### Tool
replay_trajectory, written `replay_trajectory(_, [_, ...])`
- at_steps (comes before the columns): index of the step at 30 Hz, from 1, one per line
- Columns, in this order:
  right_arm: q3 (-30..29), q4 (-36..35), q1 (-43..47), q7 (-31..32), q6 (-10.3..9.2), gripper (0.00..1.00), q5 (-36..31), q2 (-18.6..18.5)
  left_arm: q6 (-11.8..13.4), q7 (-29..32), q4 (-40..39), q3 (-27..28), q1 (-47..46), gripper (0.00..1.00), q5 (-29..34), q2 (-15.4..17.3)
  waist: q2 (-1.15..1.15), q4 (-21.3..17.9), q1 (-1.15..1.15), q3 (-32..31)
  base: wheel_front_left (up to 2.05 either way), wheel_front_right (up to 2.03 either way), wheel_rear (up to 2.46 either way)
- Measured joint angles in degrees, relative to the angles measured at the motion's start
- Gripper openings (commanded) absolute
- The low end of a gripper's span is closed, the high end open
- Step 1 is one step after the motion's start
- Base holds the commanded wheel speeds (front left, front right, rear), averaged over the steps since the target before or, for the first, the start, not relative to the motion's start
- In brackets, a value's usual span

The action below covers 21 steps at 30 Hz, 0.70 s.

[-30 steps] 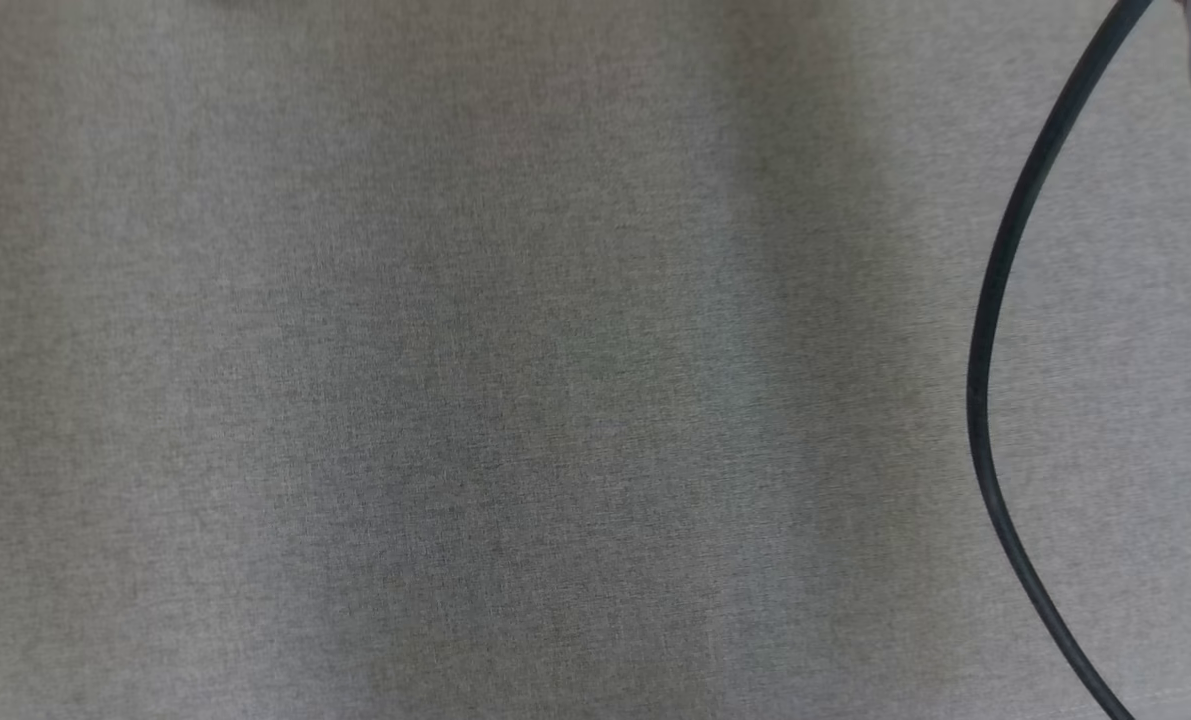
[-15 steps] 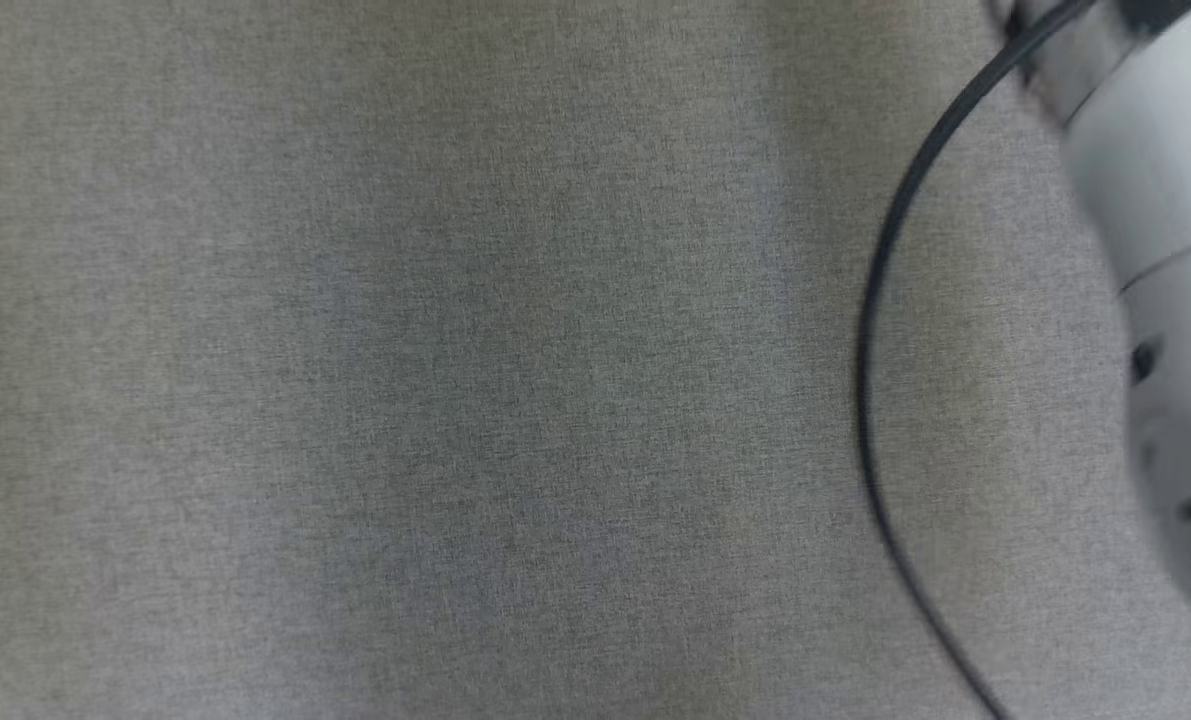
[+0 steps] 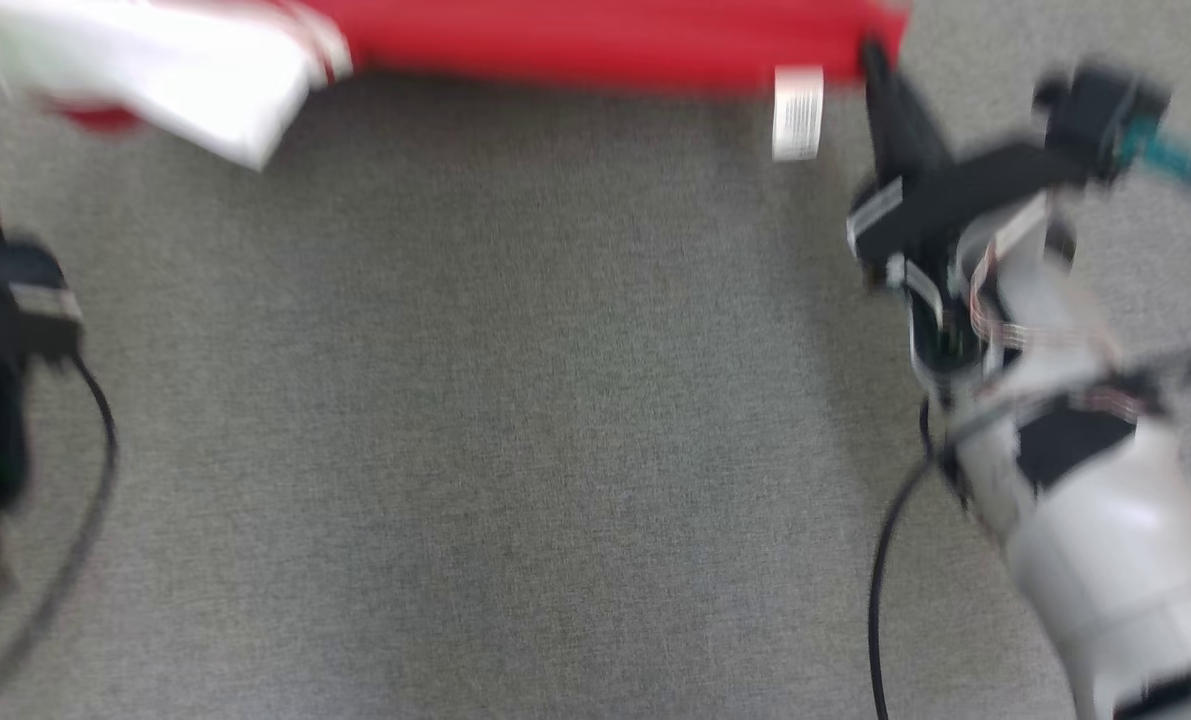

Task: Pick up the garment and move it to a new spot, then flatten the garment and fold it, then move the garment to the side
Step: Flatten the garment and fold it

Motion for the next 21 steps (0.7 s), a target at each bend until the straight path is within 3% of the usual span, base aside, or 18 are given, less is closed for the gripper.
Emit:
replay_trajectory(4, [1.0,-6.8,11.8,0.5,0.00,0.00,3.8,-1.9,5.2,0.0,-11.0,3.7,16.2,0.00,-0.4,-1.5,0.00,0.1,0.00,-3.0,0.00,0.00,0.00])
replay_trajectory(6, [0.8,-9.6,17.0,0.3,0.00,0.00,4.9,-3.2,6.5,0.0,-14.5,4.8,23.7,0.00,0.4,-2.1,0.00,0.1,0.00,-4.4,0.00,0.00,0.00])
replay_trajectory(9, [0.2,-12.5,24.1,0.5,0.00,0.00,6.3,-5.0,8.2,0.0,-18.0,7.0,33.3,0.00,0.6,-5.8,0.00,0.1,0.00,-6.5,0.00,0.00,0.00])
replay_trajectory(21, [-5.7,-22.5,45.6,4.0,0.00,0.00,3.5,-7.7,5.4,0.0,-17.1,7.3,54.1,0.00,7.1,-16.4,-0.01,1.1,0.00,-14.4,0.00,0.00,0.00])
